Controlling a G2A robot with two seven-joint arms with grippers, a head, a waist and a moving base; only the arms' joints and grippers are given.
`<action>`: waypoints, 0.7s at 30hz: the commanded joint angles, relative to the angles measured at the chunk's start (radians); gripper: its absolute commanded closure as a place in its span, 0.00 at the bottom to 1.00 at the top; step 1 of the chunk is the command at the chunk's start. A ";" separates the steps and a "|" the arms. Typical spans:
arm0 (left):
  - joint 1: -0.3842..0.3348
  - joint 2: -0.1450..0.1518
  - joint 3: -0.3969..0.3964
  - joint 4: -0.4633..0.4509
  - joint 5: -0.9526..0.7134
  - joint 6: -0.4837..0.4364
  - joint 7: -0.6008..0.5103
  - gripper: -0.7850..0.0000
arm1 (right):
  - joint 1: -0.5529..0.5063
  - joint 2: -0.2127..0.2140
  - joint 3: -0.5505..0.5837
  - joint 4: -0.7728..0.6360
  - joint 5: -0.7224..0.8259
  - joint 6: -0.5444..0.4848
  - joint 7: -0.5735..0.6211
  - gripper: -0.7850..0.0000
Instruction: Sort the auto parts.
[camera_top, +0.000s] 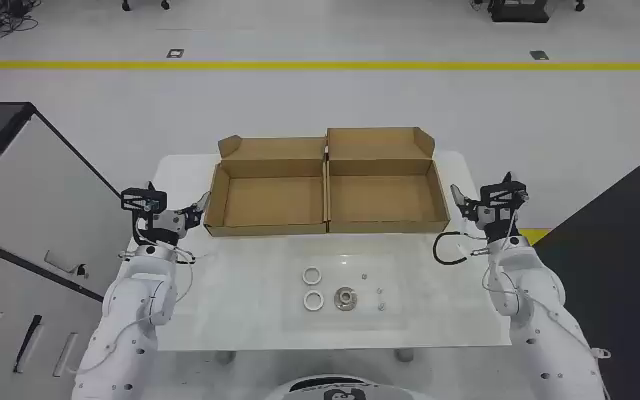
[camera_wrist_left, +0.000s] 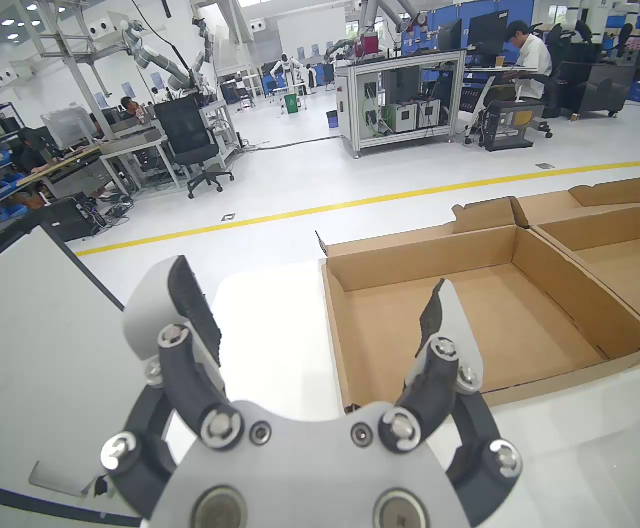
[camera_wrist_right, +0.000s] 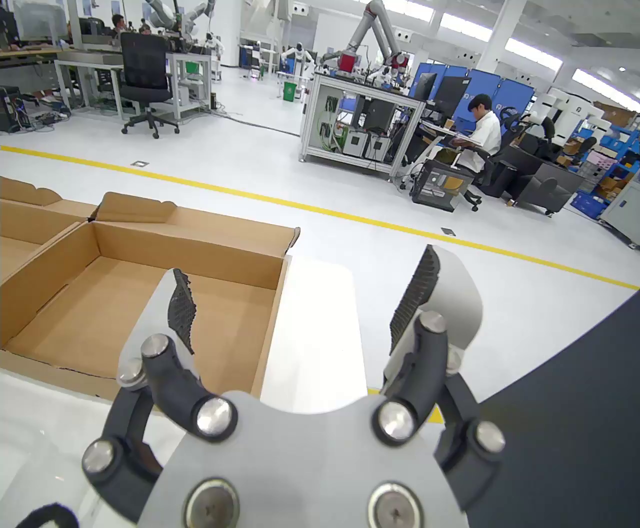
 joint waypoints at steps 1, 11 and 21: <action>0.000 0.000 0.000 0.000 0.000 0.000 0.000 0.00 | -0.003 0.002 0.017 -0.034 0.000 -0.023 0.005 0.00; 0.000 0.000 0.000 0.000 0.000 0.000 0.000 0.00 | -0.078 0.027 0.197 -0.300 0.097 -0.329 0.214 0.00; 0.000 0.000 0.000 0.000 0.000 0.000 0.000 0.00 | -0.047 0.064 0.294 -0.397 0.215 -0.722 0.542 0.00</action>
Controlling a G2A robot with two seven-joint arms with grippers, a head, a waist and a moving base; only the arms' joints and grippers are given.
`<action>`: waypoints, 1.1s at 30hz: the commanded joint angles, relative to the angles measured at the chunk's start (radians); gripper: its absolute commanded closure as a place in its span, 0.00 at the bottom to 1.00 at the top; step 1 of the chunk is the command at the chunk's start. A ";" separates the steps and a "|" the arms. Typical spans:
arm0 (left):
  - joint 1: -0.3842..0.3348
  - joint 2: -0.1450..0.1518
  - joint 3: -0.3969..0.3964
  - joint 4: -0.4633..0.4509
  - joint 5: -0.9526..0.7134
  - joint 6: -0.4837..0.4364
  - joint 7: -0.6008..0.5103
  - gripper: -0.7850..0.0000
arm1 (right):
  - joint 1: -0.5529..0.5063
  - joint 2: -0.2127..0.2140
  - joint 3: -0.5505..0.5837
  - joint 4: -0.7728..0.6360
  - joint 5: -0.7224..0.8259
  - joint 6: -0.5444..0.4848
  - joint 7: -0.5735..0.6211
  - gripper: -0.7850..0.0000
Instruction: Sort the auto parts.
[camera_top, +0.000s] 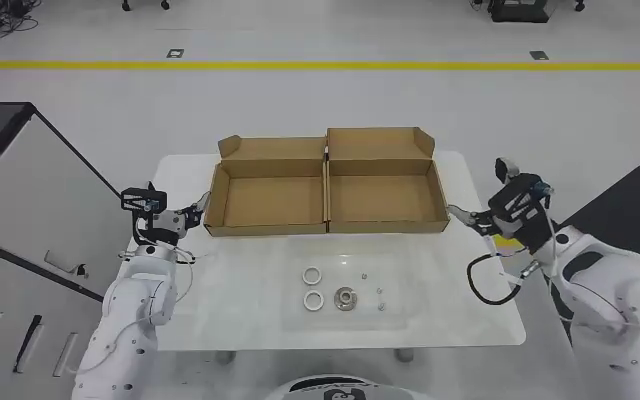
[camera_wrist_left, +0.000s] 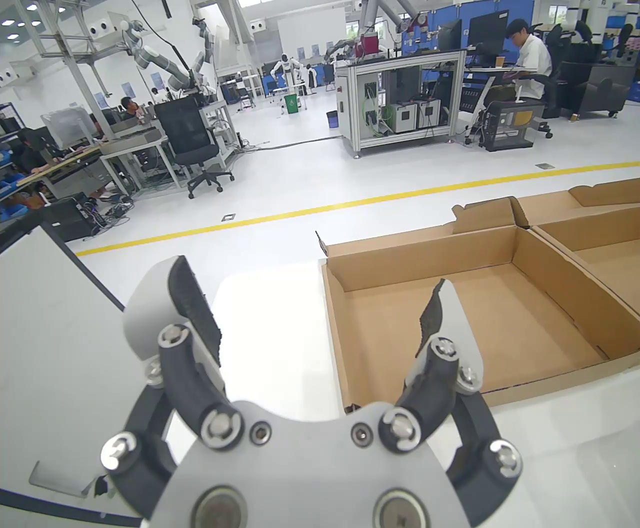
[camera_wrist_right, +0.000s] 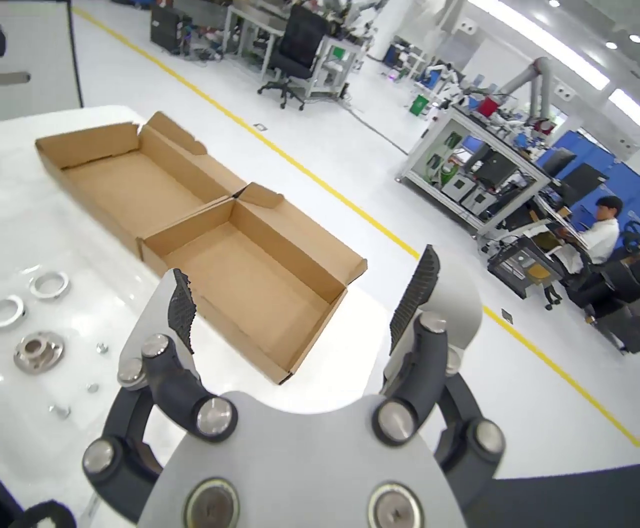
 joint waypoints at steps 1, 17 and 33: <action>0.000 0.000 0.000 0.000 0.000 0.000 0.000 0.00 | 0.020 0.007 -0.006 0.002 0.020 -0.061 0.060 0.00; 0.000 0.000 0.000 0.000 0.000 0.000 0.000 0.00 | 0.272 0.081 -0.244 -0.044 0.266 -0.113 0.503 0.00; 0.000 0.000 0.000 0.000 0.000 0.000 0.000 0.00 | 0.541 0.264 -0.627 0.017 0.433 0.050 0.667 0.00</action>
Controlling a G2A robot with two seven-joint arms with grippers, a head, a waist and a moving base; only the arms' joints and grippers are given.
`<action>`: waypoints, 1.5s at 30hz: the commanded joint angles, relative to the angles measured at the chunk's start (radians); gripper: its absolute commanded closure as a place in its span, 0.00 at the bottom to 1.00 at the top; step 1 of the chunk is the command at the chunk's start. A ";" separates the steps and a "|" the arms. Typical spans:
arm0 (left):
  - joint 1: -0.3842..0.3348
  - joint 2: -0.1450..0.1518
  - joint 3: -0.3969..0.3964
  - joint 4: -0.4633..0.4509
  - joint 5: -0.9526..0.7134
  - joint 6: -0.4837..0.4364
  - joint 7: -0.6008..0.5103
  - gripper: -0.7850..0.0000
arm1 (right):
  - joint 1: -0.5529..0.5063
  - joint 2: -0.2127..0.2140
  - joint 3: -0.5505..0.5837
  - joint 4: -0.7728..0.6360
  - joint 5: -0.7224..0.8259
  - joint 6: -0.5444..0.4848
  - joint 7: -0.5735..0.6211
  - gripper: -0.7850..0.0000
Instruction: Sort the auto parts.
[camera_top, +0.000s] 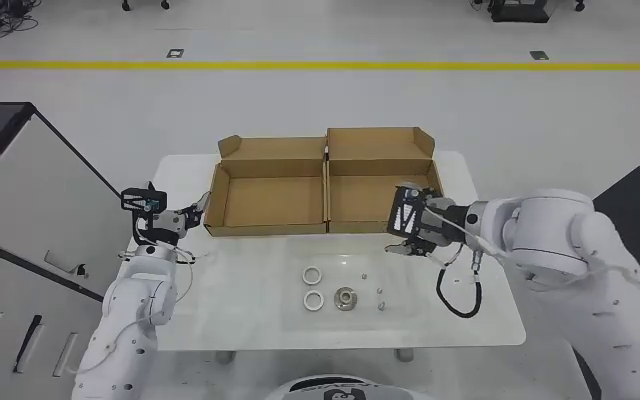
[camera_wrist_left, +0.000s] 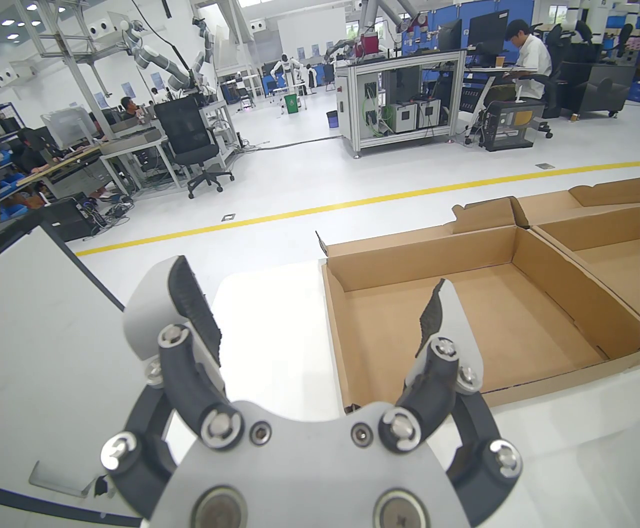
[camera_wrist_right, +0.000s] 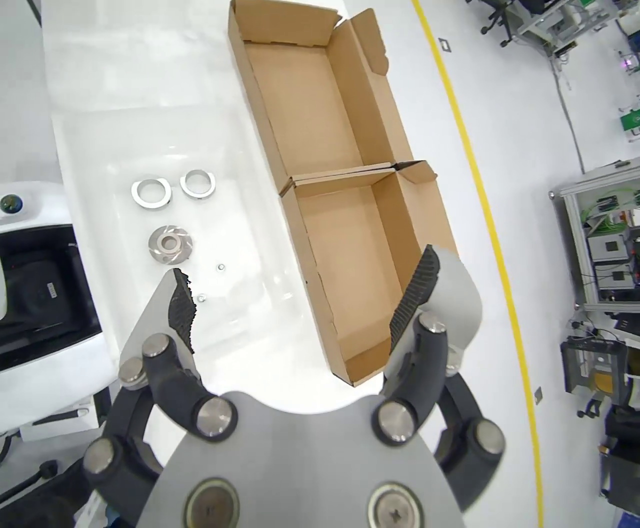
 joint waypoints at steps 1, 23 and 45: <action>0.000 0.000 0.000 0.000 0.000 0.000 0.000 0.00 | 0.033 0.025 -0.045 0.009 0.013 0.011 0.011 0.00; 0.000 0.000 0.000 0.000 0.000 0.000 0.000 0.00 | 0.260 0.211 -0.506 0.098 0.060 -0.014 -0.014 0.00; 0.000 0.000 0.000 0.000 0.000 0.000 0.000 0.00 | 0.375 0.180 -0.728 0.190 0.050 -0.034 -0.034 0.00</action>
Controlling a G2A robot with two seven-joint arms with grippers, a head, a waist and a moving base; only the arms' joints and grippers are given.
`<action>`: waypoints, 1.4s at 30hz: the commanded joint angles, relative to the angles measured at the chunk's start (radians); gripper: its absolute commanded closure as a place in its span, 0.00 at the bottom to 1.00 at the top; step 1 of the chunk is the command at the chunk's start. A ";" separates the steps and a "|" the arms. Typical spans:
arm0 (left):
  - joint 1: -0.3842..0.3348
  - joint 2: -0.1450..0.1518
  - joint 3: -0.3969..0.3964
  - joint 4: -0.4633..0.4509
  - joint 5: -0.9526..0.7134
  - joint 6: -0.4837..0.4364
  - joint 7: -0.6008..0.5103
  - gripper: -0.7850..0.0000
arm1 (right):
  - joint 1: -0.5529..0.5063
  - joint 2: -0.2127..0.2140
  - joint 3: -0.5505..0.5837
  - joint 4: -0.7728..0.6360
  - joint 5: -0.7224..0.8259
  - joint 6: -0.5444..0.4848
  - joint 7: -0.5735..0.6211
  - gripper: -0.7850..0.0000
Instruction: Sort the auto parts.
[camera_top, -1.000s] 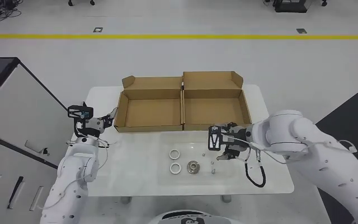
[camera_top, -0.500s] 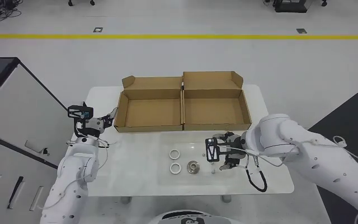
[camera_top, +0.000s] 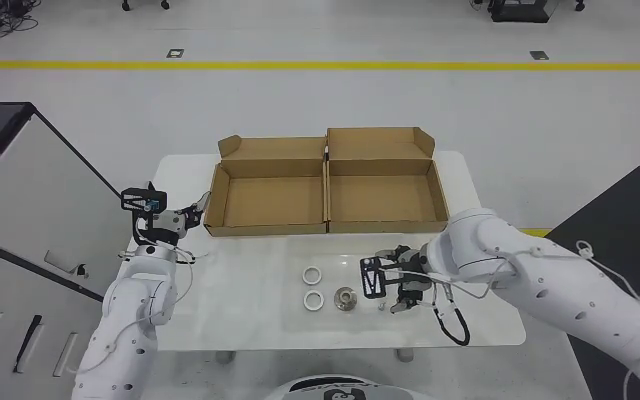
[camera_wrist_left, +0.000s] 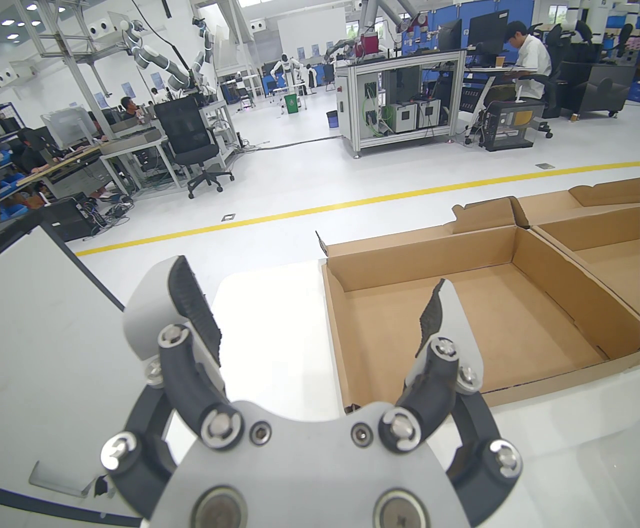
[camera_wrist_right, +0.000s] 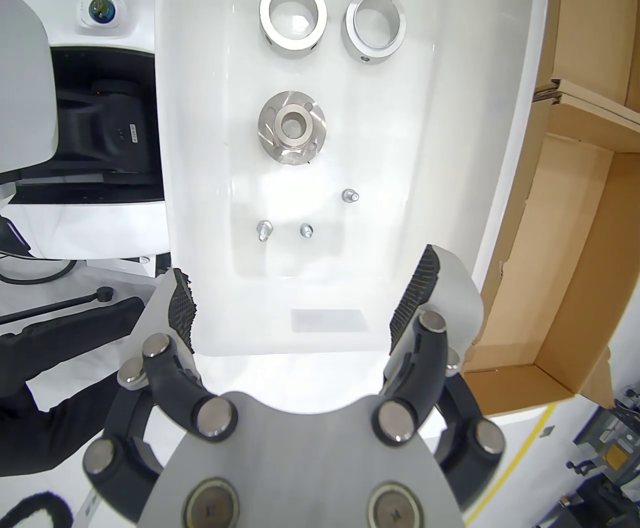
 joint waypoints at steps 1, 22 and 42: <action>0.000 0.000 0.000 0.000 0.000 0.000 0.000 0.00 | 0.006 -0.008 -0.010 0.011 -0.004 -0.001 -0.001 0.00; 0.000 0.000 0.000 0.000 0.000 0.000 0.000 0.00 | 0.042 -0.045 -0.042 0.043 -0.037 0.008 -0.008 0.00; 0.000 0.000 0.000 0.000 0.000 0.000 0.000 0.00 | 0.109 -0.083 -0.147 0.000 -0.064 0.124 0.124 0.00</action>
